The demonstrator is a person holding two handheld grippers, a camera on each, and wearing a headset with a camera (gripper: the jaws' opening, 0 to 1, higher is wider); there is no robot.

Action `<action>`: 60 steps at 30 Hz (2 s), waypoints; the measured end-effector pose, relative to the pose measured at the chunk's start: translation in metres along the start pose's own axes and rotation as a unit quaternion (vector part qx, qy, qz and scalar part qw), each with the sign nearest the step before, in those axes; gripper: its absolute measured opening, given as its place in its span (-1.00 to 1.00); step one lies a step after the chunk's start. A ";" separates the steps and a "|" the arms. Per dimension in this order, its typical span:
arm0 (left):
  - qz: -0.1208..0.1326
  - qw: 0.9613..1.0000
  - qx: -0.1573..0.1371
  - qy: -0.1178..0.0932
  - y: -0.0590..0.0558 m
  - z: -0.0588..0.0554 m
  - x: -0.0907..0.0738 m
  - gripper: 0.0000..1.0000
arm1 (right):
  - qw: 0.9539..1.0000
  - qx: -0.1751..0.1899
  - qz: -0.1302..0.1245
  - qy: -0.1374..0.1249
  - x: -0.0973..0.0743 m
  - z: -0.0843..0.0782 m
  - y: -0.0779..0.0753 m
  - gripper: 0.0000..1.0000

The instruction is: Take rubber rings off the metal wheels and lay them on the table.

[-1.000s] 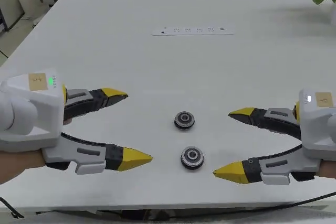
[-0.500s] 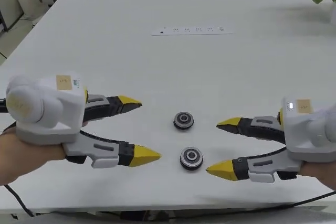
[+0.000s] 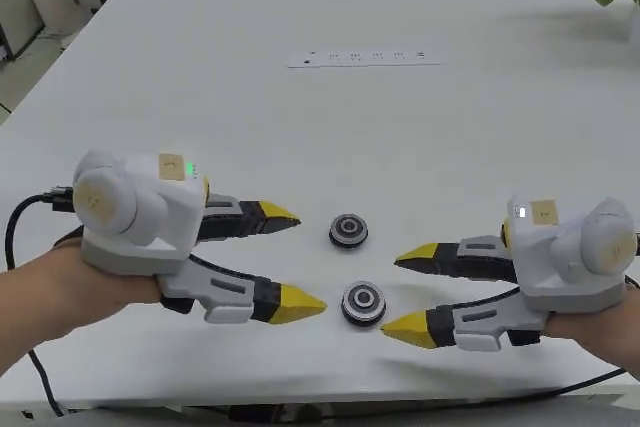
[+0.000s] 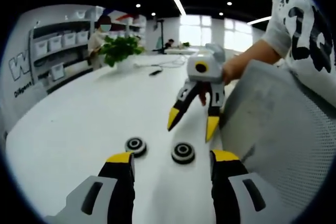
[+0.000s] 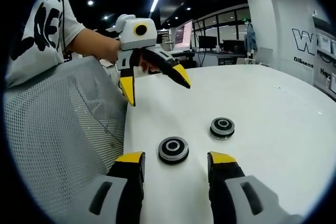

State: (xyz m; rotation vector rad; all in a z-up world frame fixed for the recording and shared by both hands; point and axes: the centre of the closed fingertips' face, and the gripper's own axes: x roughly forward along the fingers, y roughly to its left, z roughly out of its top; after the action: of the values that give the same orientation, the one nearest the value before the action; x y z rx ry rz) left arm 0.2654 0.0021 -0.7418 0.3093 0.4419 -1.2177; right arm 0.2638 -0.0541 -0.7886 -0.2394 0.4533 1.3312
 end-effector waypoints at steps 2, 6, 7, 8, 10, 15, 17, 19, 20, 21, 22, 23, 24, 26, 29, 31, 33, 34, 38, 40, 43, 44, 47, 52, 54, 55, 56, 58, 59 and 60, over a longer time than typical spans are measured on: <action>-0.005 1.000 0.005 0.005 0.000 -0.002 0.005 0.14 | 1.000 0.003 0.002 0.000 0.001 -0.002 0.000 -0.16; -0.014 1.000 0.004 0.009 0.000 -0.005 0.012 0.08 | 1.000 0.006 0.006 0.005 0.003 -0.006 0.000 -0.23; -0.018 1.000 0.007 0.013 -0.001 -0.006 0.014 0.06 | 1.000 0.006 0.007 0.006 0.003 -0.006 0.000 -0.25; -0.020 1.000 0.008 0.015 -0.002 -0.008 0.016 0.03 | 1.000 0.006 0.008 0.006 0.004 -0.007 0.000 -0.27; -0.026 0.999 0.008 0.018 -0.003 -0.009 0.019 0.00 | 1.000 0.008 0.011 0.006 0.004 -0.007 0.001 -0.31; -0.033 0.999 0.007 0.023 -0.006 -0.013 0.026 -0.07 | 1.000 0.017 0.017 0.001 0.008 -0.008 0.001 -0.37; -0.037 0.999 0.003 0.025 -0.007 -0.015 0.028 -0.11 | 1.000 0.018 0.019 0.002 0.009 -0.009 0.002 -0.40; -0.043 0.999 0.003 0.032 -0.010 -0.018 0.031 -0.15 | 1.000 0.016 0.022 0.006 0.011 -0.011 0.004 -0.42; -0.045 0.998 0.004 0.033 -0.010 -0.019 0.033 -0.16 | 1.000 0.016 0.024 0.007 0.011 -0.011 0.004 -0.43; -0.046 0.998 0.004 0.034 -0.011 -0.020 0.034 -0.17 | 1.000 0.017 0.025 0.007 0.012 -0.012 0.005 -0.44; -0.048 0.998 0.004 0.036 -0.012 -0.021 0.036 -0.20 | 1.000 0.017 0.026 0.006 0.012 -0.012 0.005 -0.45; -0.049 0.998 0.003 0.036 -0.012 -0.021 0.038 -0.21 | 0.999 0.019 0.026 0.005 0.012 -0.012 0.005 -0.46; -0.049 0.998 0.003 0.036 -0.012 -0.021 0.039 -0.22 | 0.999 0.021 0.026 0.003 0.012 -0.011 0.004 -0.48; -0.053 0.998 -0.002 0.035 -0.013 -0.021 0.042 -0.26 | 0.999 0.026 0.026 -0.001 0.013 -0.010 0.004 -0.49; -0.057 0.998 0.000 0.035 -0.015 -0.021 0.046 -0.33 | 0.999 0.034 0.024 -0.008 0.012 -0.009 0.002 -0.52; -0.056 0.998 0.001 0.037 -0.015 -0.021 0.049 -0.38 | 0.999 0.036 0.024 -0.011 0.012 -0.008 0.002 -0.54; -0.055 0.998 -0.001 0.038 -0.014 -0.022 0.050 -0.42 | 0.999 0.036 0.026 -0.009 0.013 -0.009 0.003 -0.55; -0.056 0.998 -0.003 0.038 -0.014 -0.023 0.052 -0.43 | 0.999 0.035 0.027 -0.008 0.013 -0.010 0.003 -0.56; -0.057 0.998 -0.002 0.040 -0.016 -0.024 0.056 -0.48 | 0.999 0.032 0.028 -0.003 0.015 -0.012 0.005 -0.59; -0.058 0.997 -0.001 0.040 -0.018 -0.024 0.058 -0.51 | 0.999 0.032 0.029 -0.003 0.015 -0.013 0.004 -0.61; -0.059 0.997 0.007 0.045 -0.021 -0.026 0.061 -0.57 | 0.999 0.031 0.030 -0.003 0.015 -0.013 0.004 -0.62; -0.059 0.997 0.009 0.044 -0.021 -0.026 0.060 -0.58 | 0.999 0.030 0.030 -0.003 0.015 -0.013 0.004 -0.63; -0.055 0.997 0.009 0.044 -0.020 -0.026 0.060 -0.64 | 0.999 0.030 0.030 -0.002 0.016 -0.013 0.004 -0.64; -0.046 0.997 0.041 0.044 -0.020 -0.025 0.061 -0.71 | 0.999 0.030 0.030 0.000 0.016 -0.014 0.004 -0.65; -0.043 0.997 0.044 0.046 -0.020 -0.026 0.062 -0.71 | 0.999 0.031 0.029 0.000 0.016 -0.014 0.004 -0.65; -0.043 0.997 0.044 0.046 -0.020 -0.025 0.062 -0.71 | 0.999 0.031 0.028 0.000 0.016 -0.014 0.004 -0.66; -0.040 0.997 0.045 0.045 -0.019 -0.026 0.062 -0.71 | 0.999 0.031 0.028 0.000 0.015 -0.014 0.004 -0.66; -0.039 0.997 0.046 0.044 -0.019 -0.026 0.062 -0.72 | 0.999 0.032 0.027 0.001 0.015 -0.014 0.004 -0.67; -0.039 0.997 0.044 0.043 -0.019 -0.025 0.063 -0.72 | 0.999 0.033 0.027 0.001 0.015 -0.015 0.004 -0.68; -0.038 0.997 0.042 0.043 -0.019 -0.025 0.063 -0.72 | 0.999 0.033 0.027 0.001 0.014 -0.015 0.004 -0.69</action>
State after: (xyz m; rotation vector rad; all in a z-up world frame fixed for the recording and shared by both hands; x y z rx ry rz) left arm 0.2609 -0.0444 -0.7944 0.4205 0.4810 -1.3027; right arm 0.2594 -0.0467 -0.8079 -0.1750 0.5086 1.3662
